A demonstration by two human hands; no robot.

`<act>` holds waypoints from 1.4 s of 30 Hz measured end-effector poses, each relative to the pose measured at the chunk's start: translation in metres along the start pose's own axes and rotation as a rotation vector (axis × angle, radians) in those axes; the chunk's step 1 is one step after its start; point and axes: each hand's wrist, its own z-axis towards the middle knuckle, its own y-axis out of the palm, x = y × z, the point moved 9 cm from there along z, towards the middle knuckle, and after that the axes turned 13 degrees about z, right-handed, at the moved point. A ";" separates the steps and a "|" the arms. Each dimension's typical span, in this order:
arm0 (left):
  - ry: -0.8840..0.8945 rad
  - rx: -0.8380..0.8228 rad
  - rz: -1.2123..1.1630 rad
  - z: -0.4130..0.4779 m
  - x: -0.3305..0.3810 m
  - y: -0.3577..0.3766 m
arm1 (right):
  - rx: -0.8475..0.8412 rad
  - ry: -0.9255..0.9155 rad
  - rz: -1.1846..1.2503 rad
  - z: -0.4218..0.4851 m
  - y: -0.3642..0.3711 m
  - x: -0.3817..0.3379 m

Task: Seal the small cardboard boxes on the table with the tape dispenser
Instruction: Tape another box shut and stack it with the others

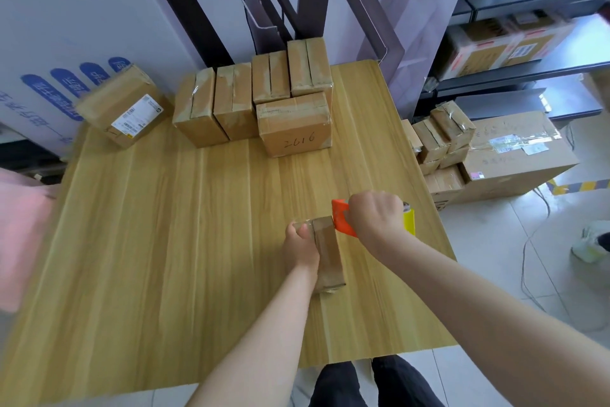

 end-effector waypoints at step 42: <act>0.485 0.034 0.725 -0.023 0.072 -0.022 | 0.200 0.511 1.312 -0.041 0.051 0.050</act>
